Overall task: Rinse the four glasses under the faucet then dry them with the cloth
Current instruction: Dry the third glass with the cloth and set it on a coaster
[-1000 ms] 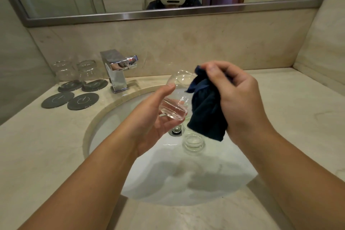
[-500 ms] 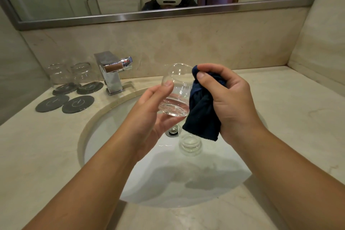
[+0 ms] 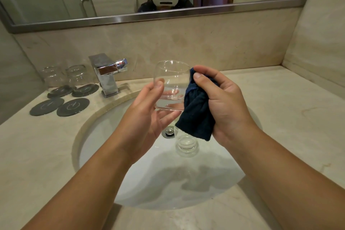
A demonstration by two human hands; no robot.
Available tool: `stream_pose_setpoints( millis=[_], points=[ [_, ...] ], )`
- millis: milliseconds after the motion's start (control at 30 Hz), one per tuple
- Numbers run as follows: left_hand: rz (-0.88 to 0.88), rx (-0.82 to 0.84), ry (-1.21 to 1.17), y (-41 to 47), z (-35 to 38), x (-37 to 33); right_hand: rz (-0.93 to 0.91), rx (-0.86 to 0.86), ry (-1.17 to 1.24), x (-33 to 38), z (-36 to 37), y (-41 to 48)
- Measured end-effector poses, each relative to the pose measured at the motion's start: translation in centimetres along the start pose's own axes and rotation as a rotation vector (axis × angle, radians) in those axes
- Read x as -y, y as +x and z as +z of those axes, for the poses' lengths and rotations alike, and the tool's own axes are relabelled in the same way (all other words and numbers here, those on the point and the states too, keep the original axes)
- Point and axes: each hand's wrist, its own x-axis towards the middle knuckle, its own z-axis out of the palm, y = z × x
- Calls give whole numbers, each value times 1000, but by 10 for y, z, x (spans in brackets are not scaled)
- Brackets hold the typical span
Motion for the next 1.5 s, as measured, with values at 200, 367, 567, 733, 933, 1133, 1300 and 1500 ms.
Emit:
stream_pose_setpoints(
  millis=[200, 367, 567, 733, 933, 1133, 1300, 1500],
  points=[
    [50, 24, -1, -1, 3, -5, 53, -4, 30, -2, -3, 3],
    [29, 43, 34, -2, 1, -6, 130, 13, 57, -4, -5, 4],
    [-14, 102, 24, -1, 1, -7, 187, 83, 92, -7, -8, 9],
    [-66, 118, 12, 0, -1, -9, 235, 150, 89, -7, -9, 13],
    [-78, 116, -7, -2, -4, -12, 261, 195, 73, 0, -7, 11],
    [-16, 32, 115, 1, -10, -12, 197, 104, 9, 2, -7, 9],
    [43, -119, 263, 4, -14, -11, 221, 39, -60, 2, -6, 5],
    [88, -274, 455, 6, -26, -10, 208, -8, -252, 4, -6, 2]
  ],
)
